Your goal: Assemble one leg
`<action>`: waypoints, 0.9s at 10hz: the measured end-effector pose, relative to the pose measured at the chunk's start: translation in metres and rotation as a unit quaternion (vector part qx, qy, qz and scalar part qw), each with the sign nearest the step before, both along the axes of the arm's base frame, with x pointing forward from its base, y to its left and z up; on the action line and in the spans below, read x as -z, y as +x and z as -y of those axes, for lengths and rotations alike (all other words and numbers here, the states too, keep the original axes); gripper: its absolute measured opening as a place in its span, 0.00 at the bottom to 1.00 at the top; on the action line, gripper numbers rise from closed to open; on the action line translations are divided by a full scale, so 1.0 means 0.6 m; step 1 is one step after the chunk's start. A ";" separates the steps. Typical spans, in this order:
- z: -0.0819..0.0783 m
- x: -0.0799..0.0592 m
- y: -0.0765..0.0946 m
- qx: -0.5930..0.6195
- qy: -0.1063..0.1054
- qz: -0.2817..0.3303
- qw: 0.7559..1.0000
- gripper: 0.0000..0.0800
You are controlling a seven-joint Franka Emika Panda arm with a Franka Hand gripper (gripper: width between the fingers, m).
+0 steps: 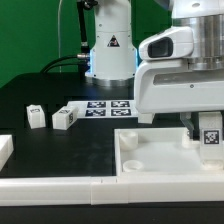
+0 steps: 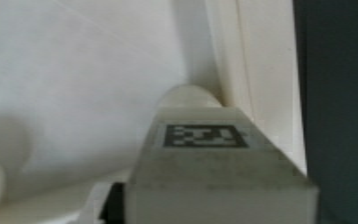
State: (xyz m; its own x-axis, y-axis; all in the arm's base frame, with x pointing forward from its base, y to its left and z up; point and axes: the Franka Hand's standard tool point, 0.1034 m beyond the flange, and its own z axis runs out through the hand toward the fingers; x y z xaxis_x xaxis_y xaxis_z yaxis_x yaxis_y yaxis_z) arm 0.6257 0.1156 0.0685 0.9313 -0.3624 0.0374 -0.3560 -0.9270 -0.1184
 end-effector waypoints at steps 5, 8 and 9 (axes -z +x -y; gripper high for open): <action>0.003 0.003 0.000 0.330 0.028 -0.022 0.943 0.36; 0.005 0.005 -0.002 0.492 0.047 -0.036 0.868 0.36; 0.007 0.006 -0.001 0.510 0.056 -0.042 0.858 0.36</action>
Offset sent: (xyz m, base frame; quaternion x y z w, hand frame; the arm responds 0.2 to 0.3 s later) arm 0.0099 -0.0093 -0.0034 -0.0104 0.0520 0.3451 0.9371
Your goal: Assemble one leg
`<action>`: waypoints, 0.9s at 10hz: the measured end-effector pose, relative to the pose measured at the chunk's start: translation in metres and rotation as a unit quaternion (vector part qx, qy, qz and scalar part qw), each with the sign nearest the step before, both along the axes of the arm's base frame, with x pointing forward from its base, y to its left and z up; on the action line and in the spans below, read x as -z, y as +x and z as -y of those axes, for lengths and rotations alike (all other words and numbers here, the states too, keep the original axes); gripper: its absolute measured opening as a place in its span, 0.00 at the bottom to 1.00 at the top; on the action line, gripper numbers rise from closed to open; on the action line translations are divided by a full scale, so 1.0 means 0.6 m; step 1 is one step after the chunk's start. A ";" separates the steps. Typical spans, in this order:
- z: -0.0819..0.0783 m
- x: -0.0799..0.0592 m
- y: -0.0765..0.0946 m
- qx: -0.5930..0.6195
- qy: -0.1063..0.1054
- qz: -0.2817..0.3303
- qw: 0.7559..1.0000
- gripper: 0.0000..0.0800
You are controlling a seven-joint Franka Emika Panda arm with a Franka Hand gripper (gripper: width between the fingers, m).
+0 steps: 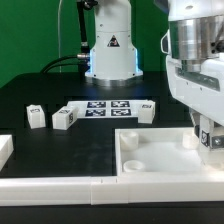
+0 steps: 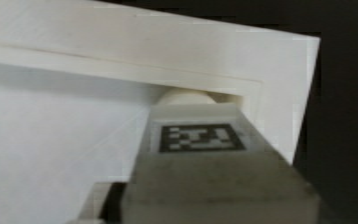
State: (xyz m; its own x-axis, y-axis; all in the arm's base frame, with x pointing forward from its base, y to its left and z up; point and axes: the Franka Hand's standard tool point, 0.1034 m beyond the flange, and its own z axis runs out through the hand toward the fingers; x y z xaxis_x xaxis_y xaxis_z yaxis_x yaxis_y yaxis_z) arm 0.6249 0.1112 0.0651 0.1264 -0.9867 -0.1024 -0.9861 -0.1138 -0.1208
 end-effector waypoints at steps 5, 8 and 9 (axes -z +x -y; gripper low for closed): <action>-0.008 0.000 -0.001 -0.077 -0.007 0.010 0.997 0.77; -0.022 0.004 -0.005 -0.295 -0.039 0.029 0.954 0.81; -0.032 0.005 -0.008 -0.332 -0.045 0.031 0.942 0.81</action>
Offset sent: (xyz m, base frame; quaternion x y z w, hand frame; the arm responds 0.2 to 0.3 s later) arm 0.0000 0.0000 0.0000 0.0000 0.0000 0.0000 1.0000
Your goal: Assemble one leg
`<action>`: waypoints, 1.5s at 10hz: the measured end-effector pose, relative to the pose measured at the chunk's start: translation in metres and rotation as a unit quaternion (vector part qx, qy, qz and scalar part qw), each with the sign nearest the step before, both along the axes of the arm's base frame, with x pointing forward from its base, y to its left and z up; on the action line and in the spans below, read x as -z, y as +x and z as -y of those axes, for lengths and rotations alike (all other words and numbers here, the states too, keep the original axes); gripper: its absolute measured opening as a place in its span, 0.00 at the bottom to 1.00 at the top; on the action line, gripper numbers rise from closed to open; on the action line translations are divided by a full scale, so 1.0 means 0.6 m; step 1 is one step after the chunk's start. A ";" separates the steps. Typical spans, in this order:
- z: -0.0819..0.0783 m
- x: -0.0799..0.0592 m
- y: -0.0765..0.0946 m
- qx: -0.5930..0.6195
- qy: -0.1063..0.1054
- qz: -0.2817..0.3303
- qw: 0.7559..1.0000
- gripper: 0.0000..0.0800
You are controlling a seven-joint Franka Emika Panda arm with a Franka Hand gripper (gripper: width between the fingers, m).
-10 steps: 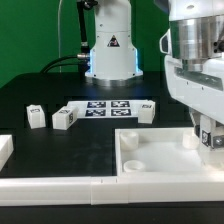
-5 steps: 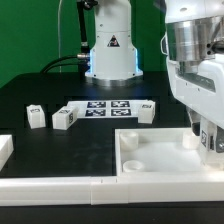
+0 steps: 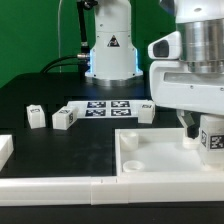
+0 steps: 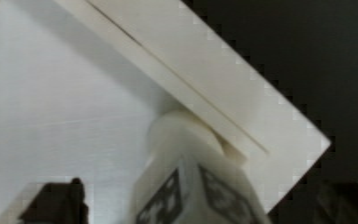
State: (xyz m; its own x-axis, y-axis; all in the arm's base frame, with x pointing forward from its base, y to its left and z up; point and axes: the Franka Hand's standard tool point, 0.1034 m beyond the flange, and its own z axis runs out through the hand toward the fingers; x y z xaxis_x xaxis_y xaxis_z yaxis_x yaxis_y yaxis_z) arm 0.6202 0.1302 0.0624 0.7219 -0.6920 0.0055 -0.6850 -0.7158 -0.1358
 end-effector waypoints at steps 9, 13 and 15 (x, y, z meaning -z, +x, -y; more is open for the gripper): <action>0.019 -0.005 0.007 -0.382 -0.051 0.024 0.922 0.67; 0.019 -0.004 0.007 -0.357 -0.049 0.022 0.933 0.34; 0.018 -0.004 0.006 -0.324 -0.044 0.021 0.945 0.34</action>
Offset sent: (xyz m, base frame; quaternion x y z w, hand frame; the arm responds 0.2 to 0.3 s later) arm 0.0087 -0.0071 0.0026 -0.0099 -0.0250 -0.2926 0.9558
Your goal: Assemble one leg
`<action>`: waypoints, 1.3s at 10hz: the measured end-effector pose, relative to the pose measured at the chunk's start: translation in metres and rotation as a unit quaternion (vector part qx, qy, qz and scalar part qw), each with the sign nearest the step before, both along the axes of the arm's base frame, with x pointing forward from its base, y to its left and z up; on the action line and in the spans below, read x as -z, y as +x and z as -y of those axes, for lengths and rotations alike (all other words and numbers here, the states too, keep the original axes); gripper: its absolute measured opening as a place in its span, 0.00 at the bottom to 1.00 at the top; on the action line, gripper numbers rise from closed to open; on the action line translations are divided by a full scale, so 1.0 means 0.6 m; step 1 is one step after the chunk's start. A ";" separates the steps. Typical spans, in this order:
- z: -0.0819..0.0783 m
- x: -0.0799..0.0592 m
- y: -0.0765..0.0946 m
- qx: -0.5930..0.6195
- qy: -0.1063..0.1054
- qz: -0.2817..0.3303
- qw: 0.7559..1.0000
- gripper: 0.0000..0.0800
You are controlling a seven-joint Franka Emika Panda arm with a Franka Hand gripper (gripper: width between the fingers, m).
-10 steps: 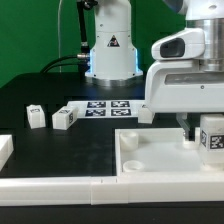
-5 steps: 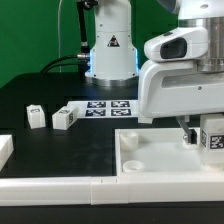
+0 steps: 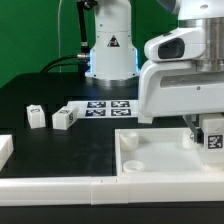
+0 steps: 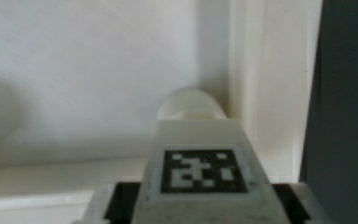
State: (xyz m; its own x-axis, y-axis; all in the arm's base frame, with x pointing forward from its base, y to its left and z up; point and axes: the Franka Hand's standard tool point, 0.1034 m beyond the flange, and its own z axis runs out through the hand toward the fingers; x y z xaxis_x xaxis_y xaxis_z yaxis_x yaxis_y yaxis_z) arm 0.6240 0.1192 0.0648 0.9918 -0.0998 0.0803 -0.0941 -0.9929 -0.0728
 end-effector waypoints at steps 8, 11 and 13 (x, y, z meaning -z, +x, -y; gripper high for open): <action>-0.001 0.003 -0.002 0.575 0.048 -0.030 0.816 0.34; -0.001 0.004 -0.002 0.671 0.062 -0.040 0.738 0.43; -0.002 0.004 -0.003 0.661 0.062 -0.039 0.747 0.60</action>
Offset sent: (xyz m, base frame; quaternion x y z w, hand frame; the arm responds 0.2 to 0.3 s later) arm -0.0038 -0.0082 -0.0039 -0.0661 0.0393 0.3665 0.9272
